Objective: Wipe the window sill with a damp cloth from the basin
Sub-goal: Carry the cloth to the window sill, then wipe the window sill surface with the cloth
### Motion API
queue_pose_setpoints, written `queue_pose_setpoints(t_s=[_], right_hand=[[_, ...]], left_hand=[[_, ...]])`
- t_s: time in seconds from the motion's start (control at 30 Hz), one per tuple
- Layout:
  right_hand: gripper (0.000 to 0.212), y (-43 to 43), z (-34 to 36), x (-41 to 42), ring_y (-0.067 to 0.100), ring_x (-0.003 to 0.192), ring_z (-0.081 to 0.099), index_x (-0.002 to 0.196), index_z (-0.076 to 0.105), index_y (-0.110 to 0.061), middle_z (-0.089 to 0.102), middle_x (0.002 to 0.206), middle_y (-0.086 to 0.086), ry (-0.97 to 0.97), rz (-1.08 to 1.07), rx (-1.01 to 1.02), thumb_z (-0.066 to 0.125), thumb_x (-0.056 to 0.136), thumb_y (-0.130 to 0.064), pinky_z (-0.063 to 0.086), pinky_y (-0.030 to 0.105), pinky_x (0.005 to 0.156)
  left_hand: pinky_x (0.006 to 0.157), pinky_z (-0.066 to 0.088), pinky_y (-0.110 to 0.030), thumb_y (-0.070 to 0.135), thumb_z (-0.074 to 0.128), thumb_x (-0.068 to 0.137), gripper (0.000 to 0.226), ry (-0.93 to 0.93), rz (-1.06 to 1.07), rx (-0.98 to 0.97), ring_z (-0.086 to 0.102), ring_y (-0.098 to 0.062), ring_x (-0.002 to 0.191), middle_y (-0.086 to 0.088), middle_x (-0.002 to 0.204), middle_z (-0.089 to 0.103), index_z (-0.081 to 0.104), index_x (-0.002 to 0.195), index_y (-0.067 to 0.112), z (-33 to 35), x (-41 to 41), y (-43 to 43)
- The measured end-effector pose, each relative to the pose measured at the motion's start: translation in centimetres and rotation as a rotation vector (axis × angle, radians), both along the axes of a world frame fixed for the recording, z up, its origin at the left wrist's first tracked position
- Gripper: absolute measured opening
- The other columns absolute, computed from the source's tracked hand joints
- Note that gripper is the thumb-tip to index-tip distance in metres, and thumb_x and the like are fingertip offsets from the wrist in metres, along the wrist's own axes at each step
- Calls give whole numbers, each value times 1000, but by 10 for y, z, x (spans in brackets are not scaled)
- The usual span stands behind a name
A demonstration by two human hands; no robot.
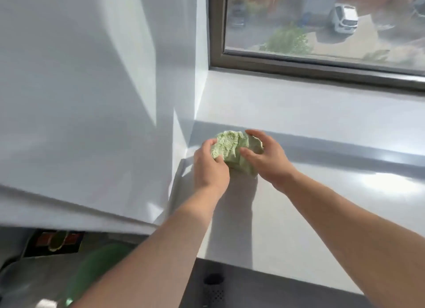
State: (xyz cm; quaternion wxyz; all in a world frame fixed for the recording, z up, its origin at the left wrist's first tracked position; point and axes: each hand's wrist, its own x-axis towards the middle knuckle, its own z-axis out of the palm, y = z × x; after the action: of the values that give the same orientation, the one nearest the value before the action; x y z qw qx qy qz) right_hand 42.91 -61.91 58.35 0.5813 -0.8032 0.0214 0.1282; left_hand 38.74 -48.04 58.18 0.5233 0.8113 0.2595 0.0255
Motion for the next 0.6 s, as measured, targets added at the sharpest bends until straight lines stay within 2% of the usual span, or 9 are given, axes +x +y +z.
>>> queue_pose_setpoints(t_s=[0.07, 0.17, 0.23, 0.3, 0.33, 0.4, 0.43, 0.53, 0.6], right_hand=[[49, 1, -2, 25, 1, 77, 67, 131, 57, -33, 65, 106, -13, -6, 29, -10, 74, 86, -24, 57, 20, 62], [48, 1, -8, 65, 3, 93, 65, 131, 56, -37, 61, 113, -16, -52, 74, -66, 72, 87, -28, 56, 17, 69], [46, 0, -13, 91, 1, 93, 64, 130, 56, -39, 61, 107, -21, -62, 92, -96, 71, 87, -29, 52, 10, 64], [46, -2, -15, 117, 2, 92, 62, 131, 56, -41, 60, 111, -20, -74, 120, -133, 70, 89, -30, 49, 9, 57], [47, -3, -15, 130, 6, 96, 62, 133, 55, -40, 59, 118, -16, -88, 135, -170, 70, 90, -29, 50, 10, 62], [49, -7, -17, 152, 14, 119, 51, 138, 52, -36, 49, 138, -8, -172, 179, -291, 67, 92, -27, 45, 21, 94], [50, -8, -18, 159, 17, 133, 39, 140, 51, -35, 42, 147, -6, -243, 225, -369, 65, 93, -28, 34, 29, 109], [48, -2, -20, 168, 16, 150, 11, 143, 46, -37, 26, 161, -9, -471, 505, -559, 56, 96, -39, 9, 40, 122], [50, 3, -23, 171, 19, 151, 9, 147, 40, -39, 23, 163, -9, -565, 727, -654, 49, 97, -46, 6, 39, 122]], left_hand=[[109, 39, -37, 7, 47, 96, 41, -18, 29, -28, 50, -20, 126, -1, 136, 54, 52, 134, 22, 0, 20, -3], [101, 47, -44, 15, 48, 93, 40, -28, 77, -100, 59, -26, 113, -5, 123, 60, 52, 132, 25, -4, 51, -4], [97, 50, -44, 20, 50, 91, 42, -10, 109, -125, 61, -26, 107, -5, 120, 61, 51, 133, 28, -7, 73, -6], [101, 48, -43, 23, 52, 92, 46, -14, 99, -144, 58, -24, 114, -3, 127, 57, 47, 137, 28, -10, 91, -8], [104, 45, -41, 26, 53, 93, 47, -24, 76, -143, 54, -22, 119, -2, 133, 54, 43, 139, 28, -11, 99, -9], [113, 36, -38, 31, 54, 96, 55, -37, 0, -130, 45, -17, 131, 1, 145, 45, 33, 147, 29, -14, 115, -9], [117, 29, -36, 32, 53, 98, 59, -38, -53, -101, 37, -16, 139, 0, 153, 38, 27, 151, 29, -17, 122, -7], [123, 7, -33, 36, 46, 100, 67, 16, -157, 269, 8, -15, 151, -1, 166, 11, 12, 156, 24, -29, 128, 1], [122, 5, -33, 34, 43, 101, 64, 35, -147, 516, 9, -20, 152, -7, 164, 16, 17, 156, 15, -36, 113, 3]])
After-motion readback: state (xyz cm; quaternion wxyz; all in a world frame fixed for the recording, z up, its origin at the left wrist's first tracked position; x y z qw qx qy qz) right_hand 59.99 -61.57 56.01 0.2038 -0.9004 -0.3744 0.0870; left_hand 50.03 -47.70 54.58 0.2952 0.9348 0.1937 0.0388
